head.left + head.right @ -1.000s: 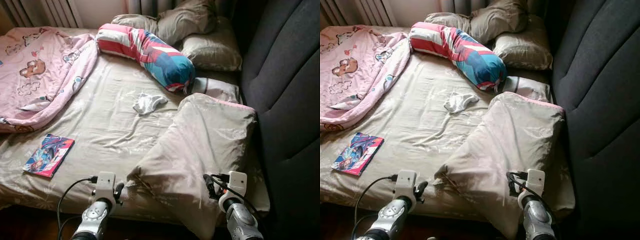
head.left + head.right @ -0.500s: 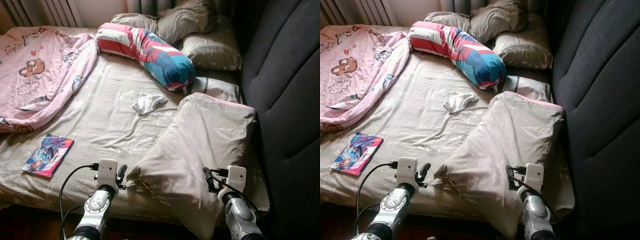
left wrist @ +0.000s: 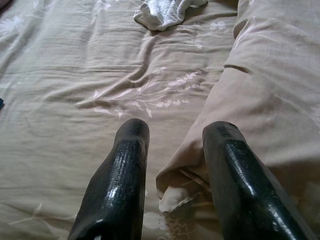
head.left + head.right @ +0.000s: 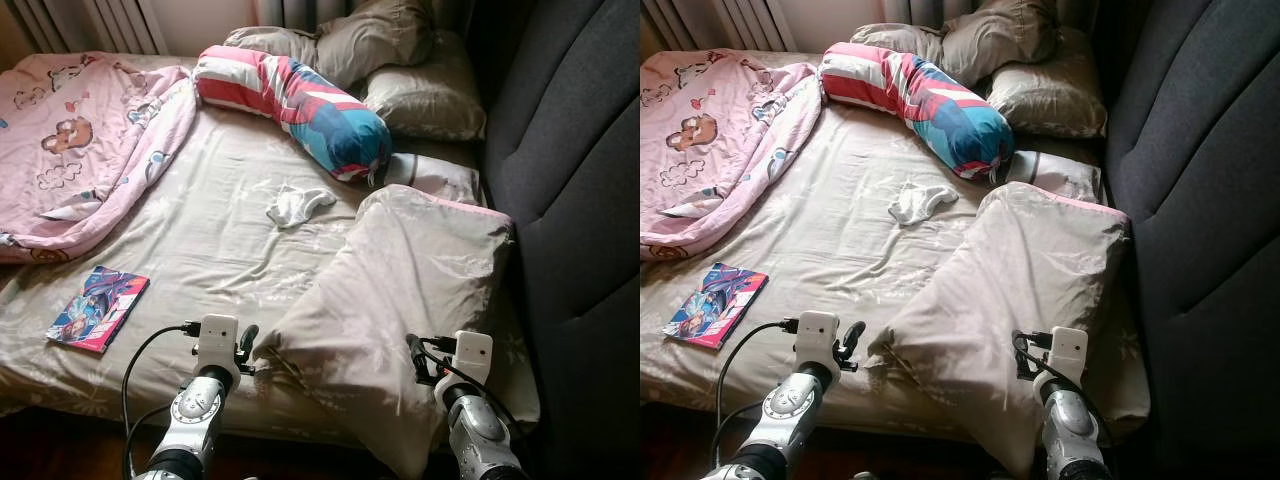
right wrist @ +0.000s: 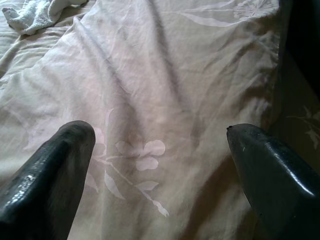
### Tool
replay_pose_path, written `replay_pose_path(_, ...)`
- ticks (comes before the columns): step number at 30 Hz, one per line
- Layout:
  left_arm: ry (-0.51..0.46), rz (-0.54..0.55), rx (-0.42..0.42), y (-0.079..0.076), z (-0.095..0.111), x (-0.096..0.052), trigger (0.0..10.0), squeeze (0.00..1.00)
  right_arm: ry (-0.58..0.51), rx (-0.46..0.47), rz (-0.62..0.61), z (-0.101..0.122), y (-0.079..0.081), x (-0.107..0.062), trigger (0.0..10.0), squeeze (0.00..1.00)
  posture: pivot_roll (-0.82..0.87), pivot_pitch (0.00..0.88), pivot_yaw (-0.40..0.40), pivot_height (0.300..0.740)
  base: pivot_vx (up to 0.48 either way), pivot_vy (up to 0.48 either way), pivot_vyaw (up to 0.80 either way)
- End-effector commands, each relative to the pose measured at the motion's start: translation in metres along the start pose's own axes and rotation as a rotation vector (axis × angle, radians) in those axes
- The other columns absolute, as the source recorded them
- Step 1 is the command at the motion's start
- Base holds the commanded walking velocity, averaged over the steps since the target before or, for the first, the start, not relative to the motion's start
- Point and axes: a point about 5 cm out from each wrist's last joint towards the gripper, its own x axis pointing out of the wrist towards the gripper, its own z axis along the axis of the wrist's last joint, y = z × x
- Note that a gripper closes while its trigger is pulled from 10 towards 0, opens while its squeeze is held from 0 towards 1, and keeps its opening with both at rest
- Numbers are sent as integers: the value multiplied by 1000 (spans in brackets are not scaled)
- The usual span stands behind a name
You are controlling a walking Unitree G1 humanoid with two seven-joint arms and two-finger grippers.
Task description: Clean up the room
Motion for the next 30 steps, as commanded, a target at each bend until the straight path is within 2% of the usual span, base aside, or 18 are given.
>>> replay_pose_path(1, 20, -2, -11, -1, -4, -2, 10000, 0, 17, -1, 0, -3, 1, 0, 10000, 0, -49, 161, 2, 705, 0, 0, 0)
replay_pose_path(20, 22, -18, -5, -1, -3, -1, 10000, 0, 90, -3, -20, -12, 1, -2, 10000, 0, -44, 161, 6, 705, 0, 0, 0)
replay_pose_path(22, 26, -22, -4, -1, -4, -1, 10000, 0, 160, 10, -47, -21, -2, -4, 10000, 0, -42, 161, 6, 705, 0, 0, 0)
replay_pose_path(26, 25, -24, -2, -1, -4, -2, 10000, 0, 193, 59, -45, -27, -1, -6, 10000, 0, -31, 163, 9, 705, 0, 0, 0)
replay_pose_path(27, 25, -25, 0, 0, -4, -2, 10000, 0, 193, 79, -57, -27, -2, -7, 10000, 1000, -26, 163, 12, 705, 0, 0, 0)
replay_pose_path(30, 25, -28, 8, 2, -5, -3, 10000, 0, 204, 133, -104, -29, -5, -8, 10000, 1000, -22, 166, 18, 705, 0, 0, 0)
